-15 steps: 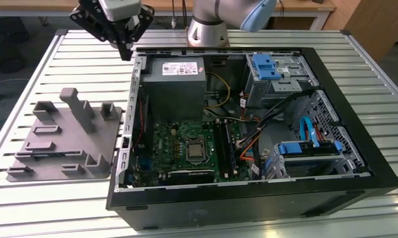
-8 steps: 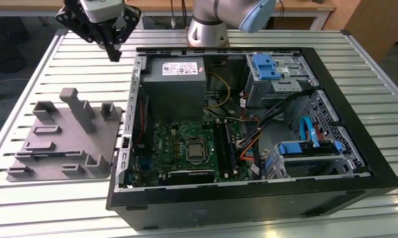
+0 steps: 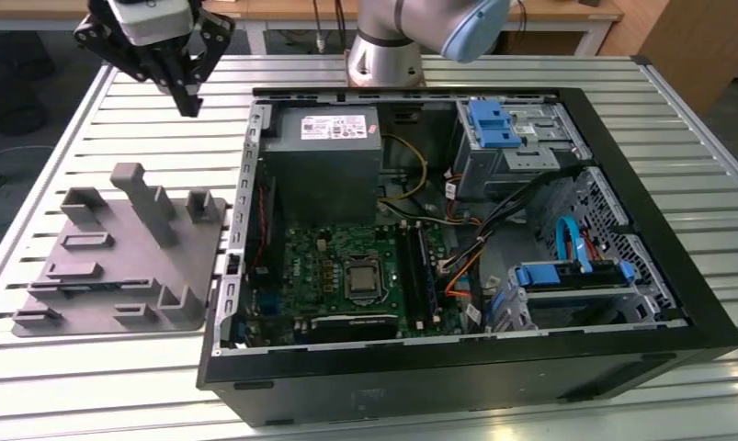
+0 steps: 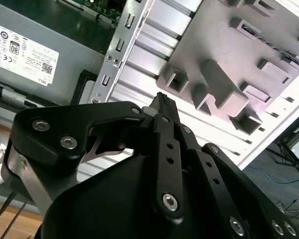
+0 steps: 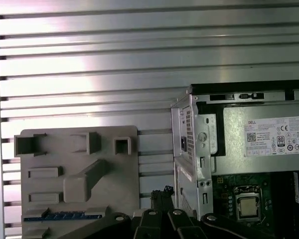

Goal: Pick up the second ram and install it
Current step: 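Reach for the second ram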

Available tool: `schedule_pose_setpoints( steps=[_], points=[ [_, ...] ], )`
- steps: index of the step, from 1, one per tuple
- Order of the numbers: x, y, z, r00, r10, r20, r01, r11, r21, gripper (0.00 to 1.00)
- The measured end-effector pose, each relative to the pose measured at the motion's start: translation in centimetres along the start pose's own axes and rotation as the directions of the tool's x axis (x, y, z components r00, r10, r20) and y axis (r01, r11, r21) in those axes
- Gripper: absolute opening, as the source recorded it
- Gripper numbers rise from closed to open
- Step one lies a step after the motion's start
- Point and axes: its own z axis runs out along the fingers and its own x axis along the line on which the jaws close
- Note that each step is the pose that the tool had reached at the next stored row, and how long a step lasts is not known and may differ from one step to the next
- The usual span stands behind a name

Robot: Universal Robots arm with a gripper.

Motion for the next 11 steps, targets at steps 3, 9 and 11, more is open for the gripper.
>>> schedule_pose_setpoints(
  steps=[3, 9, 11],
  points=[
    [0.79, -0.11, 0.06, 1.0, 0.0, 0.0001, 0.0, 1.0, -0.0001, 0.1],
    [2.32, -0.38, 0.16, 1.0, 0.0, 0.0001, 0.0, 1.0, -0.0001, 0.1],
    [2.8, -0.52, 0.18, 1.0, 0.0, 0.0, 0.0, 1.0, -0.0001, 0.1]
  ],
)
